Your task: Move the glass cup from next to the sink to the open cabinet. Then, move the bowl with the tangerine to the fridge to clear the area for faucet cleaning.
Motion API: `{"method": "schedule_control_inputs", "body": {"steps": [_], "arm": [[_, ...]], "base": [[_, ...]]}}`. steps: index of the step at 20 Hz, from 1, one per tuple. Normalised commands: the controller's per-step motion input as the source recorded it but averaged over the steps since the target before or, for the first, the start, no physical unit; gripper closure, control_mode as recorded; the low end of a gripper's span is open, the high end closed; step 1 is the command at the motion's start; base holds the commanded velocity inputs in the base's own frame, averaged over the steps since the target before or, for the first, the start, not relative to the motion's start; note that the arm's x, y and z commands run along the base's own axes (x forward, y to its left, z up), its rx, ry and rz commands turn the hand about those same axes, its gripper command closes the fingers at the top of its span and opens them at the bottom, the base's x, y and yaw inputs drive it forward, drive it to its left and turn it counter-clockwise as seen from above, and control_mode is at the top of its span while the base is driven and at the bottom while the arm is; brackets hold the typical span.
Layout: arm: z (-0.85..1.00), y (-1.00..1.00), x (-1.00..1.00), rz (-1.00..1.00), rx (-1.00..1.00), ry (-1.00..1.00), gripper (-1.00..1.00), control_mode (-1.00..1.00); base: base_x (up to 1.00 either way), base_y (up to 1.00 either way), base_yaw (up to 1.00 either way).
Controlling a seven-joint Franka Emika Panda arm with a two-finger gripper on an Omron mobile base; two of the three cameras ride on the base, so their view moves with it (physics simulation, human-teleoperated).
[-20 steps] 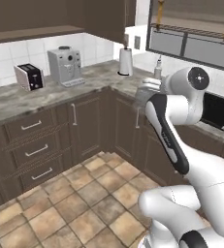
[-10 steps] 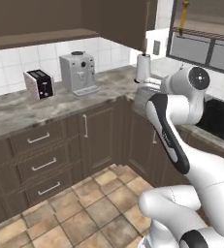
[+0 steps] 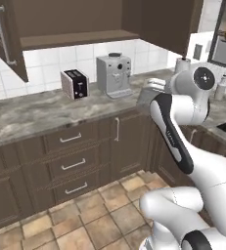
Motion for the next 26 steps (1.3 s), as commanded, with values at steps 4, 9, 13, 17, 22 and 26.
{"method": "schedule_control_inputs", "body": {"steps": [4,9,13,17,22,26], "arm": [[0.0,0.0,0.0,0.0,0.0,0.0,1.0,1.0],[0.0,0.0,0.0,0.0,0.0,0.0,1.0,1.0],[0.0,0.0,0.0,0.0,0.0,0.0,1.0,1.0],[0.0,0.0,0.0,0.0,0.0,0.0,1.0,1.0],[0.0,0.0,0.0,0.0,0.0,0.0,1.0,1.0],[0.0,0.0,0.0,0.0,0.0,0.0,1.0,1.0]], "base": [[0.11,0.23,0.45],[0.53,-0.23,0.3],[0.97,-0.17,0.11],[1.0,-0.01,0.01],[0.93,-0.03,0.0],[0.28,-0.38,0.02]]}}
